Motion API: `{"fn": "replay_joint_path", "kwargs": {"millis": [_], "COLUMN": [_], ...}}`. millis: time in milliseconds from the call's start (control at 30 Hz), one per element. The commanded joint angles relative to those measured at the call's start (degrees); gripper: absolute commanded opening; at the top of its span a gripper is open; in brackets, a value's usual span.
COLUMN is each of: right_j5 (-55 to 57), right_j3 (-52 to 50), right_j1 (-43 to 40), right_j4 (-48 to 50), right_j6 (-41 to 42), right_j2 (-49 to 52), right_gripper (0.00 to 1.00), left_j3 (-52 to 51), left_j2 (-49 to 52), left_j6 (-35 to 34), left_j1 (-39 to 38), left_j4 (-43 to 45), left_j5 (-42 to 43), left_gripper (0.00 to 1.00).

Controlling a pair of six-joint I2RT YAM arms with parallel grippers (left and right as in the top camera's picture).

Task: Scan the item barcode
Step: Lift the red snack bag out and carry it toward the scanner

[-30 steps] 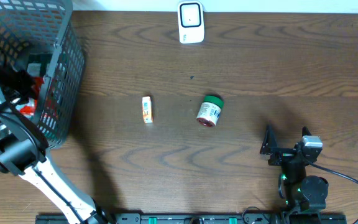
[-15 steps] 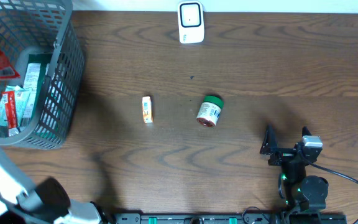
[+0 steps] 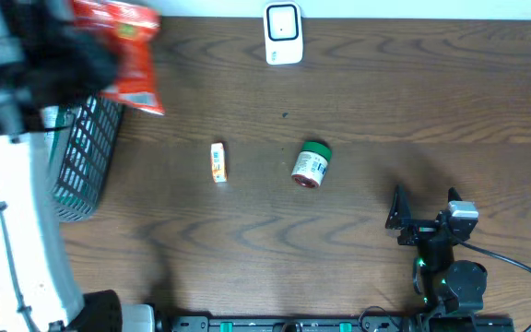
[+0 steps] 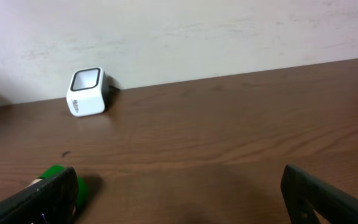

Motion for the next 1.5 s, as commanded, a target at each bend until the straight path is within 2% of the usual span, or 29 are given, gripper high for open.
{"fn": "replay_joint_path", "kwargs": {"millis": [0, 167, 367, 733, 967, 1000, 1033, 1067, 1100, 1167, 1233, 1267, 1300, 1333, 1400, 1467], "right_j5": [-0.07, -0.07, -0.07, -0.07, -0.07, -0.07, -0.07, -0.07, -0.07, -0.07, -0.07, -0.07, -0.07, -0.07, -0.07, -0.07], "right_j3": [-0.07, -0.04, -0.07, -0.07, -0.07, -0.07, -0.07, -0.04, -0.07, -0.07, -0.04, -0.07, -0.07, -0.07, -0.07, -0.07], "right_j1": [-0.39, -0.42, -0.42, -0.42, -0.42, -0.39, -0.39, -0.42, -0.42, -0.39, -0.42, -0.42, -0.39, -0.42, -0.42, -0.42], "right_j4": [-0.22, -0.22, -0.20, -0.22, -0.22, -0.22, -0.20, -0.22, -0.22, -0.22, -0.22, -0.22, -0.22, -0.20, -0.20, -0.22], "right_j6": [-0.66, -0.66, -0.66, -0.66, -0.66, -0.66, -0.66, -0.66, -0.66, -0.66, -0.66, -0.66, -0.66, -0.66, -0.66, -0.66], "right_j2": [0.02, 0.02, 0.02, 0.02, 0.02, 0.02, 0.02, 0.02, 0.02, 0.02, 0.02, 0.02, 0.02, 0.02, 0.02, 0.02], "right_gripper": [0.99, 0.99, 0.99, 0.99, 0.99, 0.99, 0.99, 0.99, 0.99, 0.99, 0.99, 0.99, 0.99, 0.99, 0.99, 0.99], "left_j3": [-3.50, -8.79, -10.67, -10.67, -10.67, -10.67, -10.54, -10.23, -9.73, -8.52, -6.99, -6.60, -6.54, -6.54, -6.54, -6.78], "left_j2": [2.86, 8.35, 17.77, 30.40, 33.27, 33.27, 33.18, 32.98, 32.68, 31.82, 30.38, 29.64, 28.92, 28.37, 27.89, 28.00], "left_j6": [-3.74, -9.51, -16.76, -20.76, -19.65, -18.64, -17.73, -16.96, -16.13, -13.18, -10.86, -10.16, -9.68, -9.46, -8.37, -6.34], "left_j1": [-8.26, -19.76, -28.11, -30.84, -31.12, -31.12, -31.12, -31.10, -31.10, -31.10, -31.12, -31.12, -31.12, -31.12, -31.12, -31.10], "left_j4": [1.44, 5.73, 11.08, 14.16, 14.60, 14.95, 15.19, 15.19, 15.17, 15.17, 14.88, 14.84, 14.82, 14.64, 13.44, 11.89], "left_j5": [-4.02, -8.20, -13.99, -14.19, -13.79, -13.51, -13.51, -13.49, -13.44, -12.00, -11.58, -11.58, -11.58, -11.58, -11.58, -11.61], "left_gripper": [0.07, 0.07, 0.08, 0.08, 0.15, 0.22, 0.33, 0.49, 0.58, 0.64, 0.65, 0.65, 0.60, 0.51, 0.10, 0.07]}}
